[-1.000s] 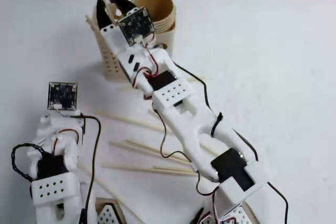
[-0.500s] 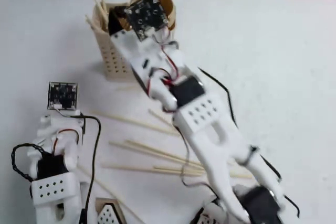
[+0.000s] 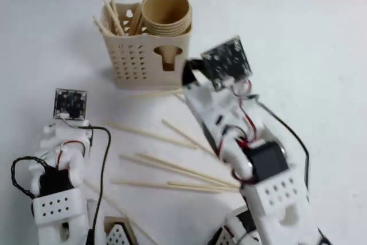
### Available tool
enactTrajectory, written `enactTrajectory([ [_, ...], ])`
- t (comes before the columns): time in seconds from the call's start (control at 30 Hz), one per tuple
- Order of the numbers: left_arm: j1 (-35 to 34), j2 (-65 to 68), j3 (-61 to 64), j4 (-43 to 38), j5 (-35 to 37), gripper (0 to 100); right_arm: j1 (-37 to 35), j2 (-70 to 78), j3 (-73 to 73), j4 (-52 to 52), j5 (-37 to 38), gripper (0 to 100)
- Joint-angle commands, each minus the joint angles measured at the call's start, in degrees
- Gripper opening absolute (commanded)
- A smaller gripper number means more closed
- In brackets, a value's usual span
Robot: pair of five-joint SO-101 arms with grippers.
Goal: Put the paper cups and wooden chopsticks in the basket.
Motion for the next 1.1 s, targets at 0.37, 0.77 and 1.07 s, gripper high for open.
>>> enactTrajectory([
  [0.37,21.85,1.10,-29.63,29.45,-10.90,22,21.67,-22.81,18.55,17.19,-0.53,1.8],
  [0.77,38.73,28.35,-35.69,32.35,-16.62,27,31.43,-30.37,27.34,17.10,-12.92,2.1],
  [1.07,50.33,43.74,-35.60,24.09,-16.53,27,39.69,-32.75,30.42,15.69,-15.12,2.1],
])
